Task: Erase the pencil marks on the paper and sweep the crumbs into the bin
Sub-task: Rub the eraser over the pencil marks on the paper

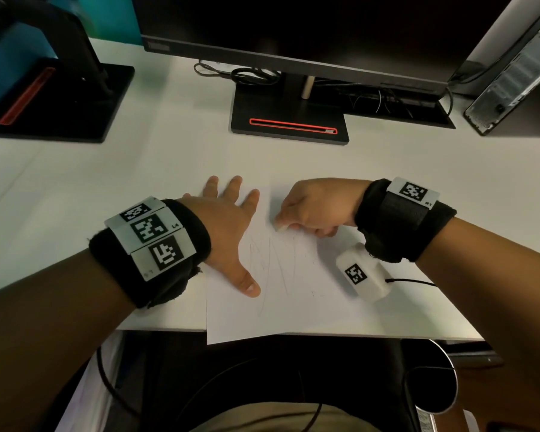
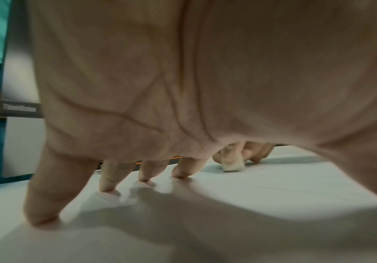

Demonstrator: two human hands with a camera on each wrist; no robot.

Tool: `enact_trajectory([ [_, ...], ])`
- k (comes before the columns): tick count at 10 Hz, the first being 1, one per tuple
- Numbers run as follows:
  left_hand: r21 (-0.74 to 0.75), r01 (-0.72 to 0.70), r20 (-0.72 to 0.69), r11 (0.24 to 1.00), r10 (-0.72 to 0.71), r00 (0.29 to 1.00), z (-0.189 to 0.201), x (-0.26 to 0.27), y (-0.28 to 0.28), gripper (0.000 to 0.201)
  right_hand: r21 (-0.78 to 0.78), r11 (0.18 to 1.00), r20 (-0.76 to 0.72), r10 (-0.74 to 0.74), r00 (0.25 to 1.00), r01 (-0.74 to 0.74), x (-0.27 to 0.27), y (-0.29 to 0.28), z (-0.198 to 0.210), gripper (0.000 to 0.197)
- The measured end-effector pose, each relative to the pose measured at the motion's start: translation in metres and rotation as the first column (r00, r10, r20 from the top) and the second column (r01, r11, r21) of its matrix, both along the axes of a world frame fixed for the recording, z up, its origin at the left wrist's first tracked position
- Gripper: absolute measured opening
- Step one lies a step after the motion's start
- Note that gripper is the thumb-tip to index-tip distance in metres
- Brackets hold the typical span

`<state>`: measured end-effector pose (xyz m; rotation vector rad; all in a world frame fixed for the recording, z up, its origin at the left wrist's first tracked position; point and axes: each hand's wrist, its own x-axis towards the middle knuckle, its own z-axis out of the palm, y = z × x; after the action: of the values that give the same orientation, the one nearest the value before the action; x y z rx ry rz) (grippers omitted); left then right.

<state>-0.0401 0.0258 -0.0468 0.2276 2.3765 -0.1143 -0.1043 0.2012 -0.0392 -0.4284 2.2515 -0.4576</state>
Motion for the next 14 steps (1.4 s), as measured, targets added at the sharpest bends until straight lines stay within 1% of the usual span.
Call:
enact_trajectory([
  [1,-0.001,0.0,-0.001,1.0,0.0,1.0,0.0,0.0,0.0,0.157,0.017,1.0,-0.052,0.01,0.999,-0.009,0.0,0.001,0.003,0.036],
  [2,0.001,-0.002,0.002,1.0,0.002,1.0,-0.001,0.0,0.0,0.158,0.032,0.996,-0.009,0.085,0.996,-0.085,0.009,0.0,-0.001,0.039],
  [3,0.003,-0.003,-0.003,1.0,0.003,1.0,-0.002,0.0,0.0,0.158,0.01,1.0,-0.038,0.015,0.999,-0.014,0.005,0.005,0.001,0.039],
  [4,-0.004,-0.003,-0.002,1.0,0.003,1.0,-0.001,0.001,0.0,0.157,0.072,0.993,-0.09,0.1,0.991,-0.094,0.009,0.001,0.002,0.038],
  [5,-0.006,0.003,-0.005,1.0,-0.003,1.0,-0.002,0.0,0.0,0.157,0.072,0.99,-0.042,0.124,0.991,-0.121,0.014,0.005,0.001,0.036],
  [6,-0.003,0.001,-0.004,1.0,-0.001,1.0,-0.001,0.0,0.001,0.157,0.08,0.993,-0.105,0.095,0.99,-0.087,0.009,0.01,0.006,0.038],
  [7,-0.006,-0.003,0.001,1.0,0.003,1.0,-0.001,0.0,0.001,0.157,0.103,0.98,-0.087,0.182,0.98,-0.172,0.018,0.006,0.002,0.038],
  [8,-0.008,-0.003,0.001,1.0,0.003,1.0,-0.002,-0.001,0.001,0.158,0.086,0.985,-0.065,0.153,0.986,-0.147,0.018,0.011,0.002,0.038],
  [9,-0.009,0.003,-0.003,1.0,-0.003,1.0,-0.001,0.0,0.001,0.158,0.093,0.986,-0.106,0.146,0.984,-0.136,0.015,0.013,0.004,0.039],
  [10,-0.011,-0.002,-0.002,1.0,0.002,1.0,-0.002,0.0,0.0,0.158,0.109,0.977,-0.074,0.194,0.978,-0.185,0.023,0.009,0.0,0.038],
  [11,-0.008,0.002,-0.005,1.0,-0.002,1.0,-0.003,-0.001,0.001,0.159,0.091,0.991,-0.108,0.107,0.988,-0.097,0.013,0.015,0.005,0.037],
  [12,-0.011,-0.006,-0.002,1.0,0.006,1.0,-0.003,0.0,0.001,0.159,0.104,0.987,-0.11,0.135,0.985,-0.124,0.015,0.012,0.004,0.039],
  [13,-0.012,-0.008,-0.003,1.0,0.008,1.0,-0.003,-0.002,0.001,0.159,0.081,0.988,-0.054,0.139,0.989,-0.134,0.022,0.013,0.0,0.037],
  [14,-0.018,-0.01,-0.003,1.0,0.01,1.0,-0.003,-0.002,0.003,0.16,0.077,0.994,-0.086,0.09,0.992,-0.084,0.016,0.019,0.006,0.038],
])
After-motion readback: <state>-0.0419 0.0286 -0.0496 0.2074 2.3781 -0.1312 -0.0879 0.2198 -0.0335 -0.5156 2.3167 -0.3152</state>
